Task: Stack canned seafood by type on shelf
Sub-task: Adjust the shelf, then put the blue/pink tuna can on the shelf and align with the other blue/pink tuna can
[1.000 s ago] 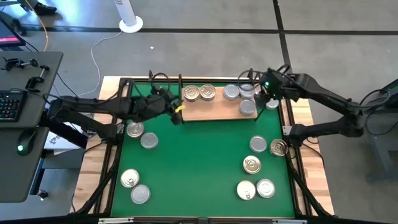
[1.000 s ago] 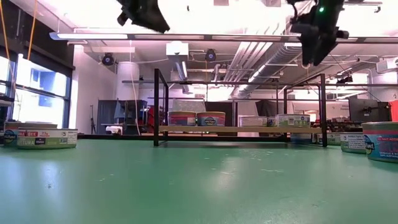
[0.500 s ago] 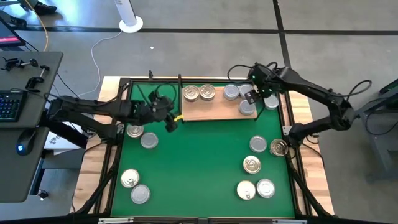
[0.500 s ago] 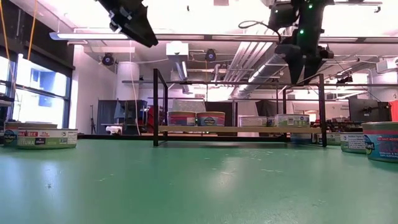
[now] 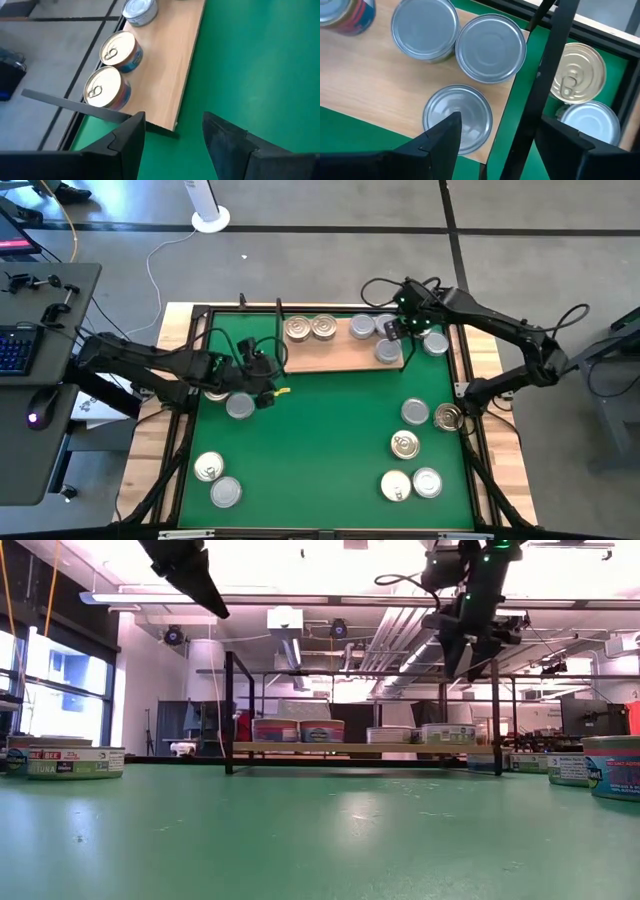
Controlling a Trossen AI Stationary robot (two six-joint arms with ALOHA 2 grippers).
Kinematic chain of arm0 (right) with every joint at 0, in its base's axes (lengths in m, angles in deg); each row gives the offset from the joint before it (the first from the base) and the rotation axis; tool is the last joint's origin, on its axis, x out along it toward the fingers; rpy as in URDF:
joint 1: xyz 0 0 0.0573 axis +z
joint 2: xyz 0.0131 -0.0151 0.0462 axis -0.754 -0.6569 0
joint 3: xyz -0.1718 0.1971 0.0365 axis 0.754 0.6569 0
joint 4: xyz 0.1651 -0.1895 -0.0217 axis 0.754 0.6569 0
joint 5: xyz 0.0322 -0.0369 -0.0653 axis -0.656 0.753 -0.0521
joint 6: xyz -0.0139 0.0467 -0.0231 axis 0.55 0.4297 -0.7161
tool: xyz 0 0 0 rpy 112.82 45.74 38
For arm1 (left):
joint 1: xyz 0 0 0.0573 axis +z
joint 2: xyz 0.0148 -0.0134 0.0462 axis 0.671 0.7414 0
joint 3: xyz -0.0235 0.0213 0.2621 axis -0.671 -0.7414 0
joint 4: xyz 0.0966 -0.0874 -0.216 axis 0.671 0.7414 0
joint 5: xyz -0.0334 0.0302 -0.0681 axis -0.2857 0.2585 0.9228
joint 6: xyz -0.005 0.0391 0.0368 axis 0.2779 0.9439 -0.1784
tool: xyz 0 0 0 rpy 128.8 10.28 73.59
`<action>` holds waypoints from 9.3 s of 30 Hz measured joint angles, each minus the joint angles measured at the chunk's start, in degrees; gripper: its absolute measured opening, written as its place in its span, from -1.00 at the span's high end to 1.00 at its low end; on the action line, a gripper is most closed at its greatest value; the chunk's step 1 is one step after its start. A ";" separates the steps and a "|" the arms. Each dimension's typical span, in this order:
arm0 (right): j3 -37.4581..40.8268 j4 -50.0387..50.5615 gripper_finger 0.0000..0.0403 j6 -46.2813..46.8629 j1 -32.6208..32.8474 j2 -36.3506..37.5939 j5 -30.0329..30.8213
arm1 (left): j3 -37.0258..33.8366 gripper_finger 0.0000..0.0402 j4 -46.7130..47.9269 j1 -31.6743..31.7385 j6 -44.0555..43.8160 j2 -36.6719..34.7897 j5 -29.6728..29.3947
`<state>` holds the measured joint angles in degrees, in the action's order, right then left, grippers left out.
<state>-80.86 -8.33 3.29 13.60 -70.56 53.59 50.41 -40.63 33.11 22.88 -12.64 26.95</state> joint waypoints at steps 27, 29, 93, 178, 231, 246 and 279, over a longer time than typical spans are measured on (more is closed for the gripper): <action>0.00 -6.98 -0.16 1.13 0.98 0.00 -4.11 | -18.07 0.07 -15.23 12.58 7.45 0.00 -13.60; 0.00 -8.06 -0.16 1.14 0.98 0.00 -4.77 | -18.07 0.07 -15.20 13.14 8.27 0.00 -13.74; 31.52 -10.16 0.98 11.60 3.57 13.70 23.09 | -18.05 0.07 -22.98 -13.70 -4.28 -8.76 -18.38; 29.55 -6.69 1.00 14.77 9.70 0.63 -3.34 | -18.05 0.07 -22.82 -13.60 -3.32 -8.74 -18.38; 17.96 -74.46 0.84 -8.03 67.69 -15.45 32.50 | -14.18 0.07 -21.17 -37.44 -34.25 14.05 -16.46; 21.31 -78.58 -0.40 -0.59 65.08 -22.99 27.77 | -13.89 -0.22 -39.60 -36.29 -42.93 37.23 -5.65; 21.18 -80.75 -0.43 1.86 60.31 -23.89 22.63 | -39.38 -0.76 -100.06 -19.90 -6.39 37.88 -6.88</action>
<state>-59.68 -89.08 5.15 73.92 -94.46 76.21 11.03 -140.69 13.21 16.49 25.23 20.07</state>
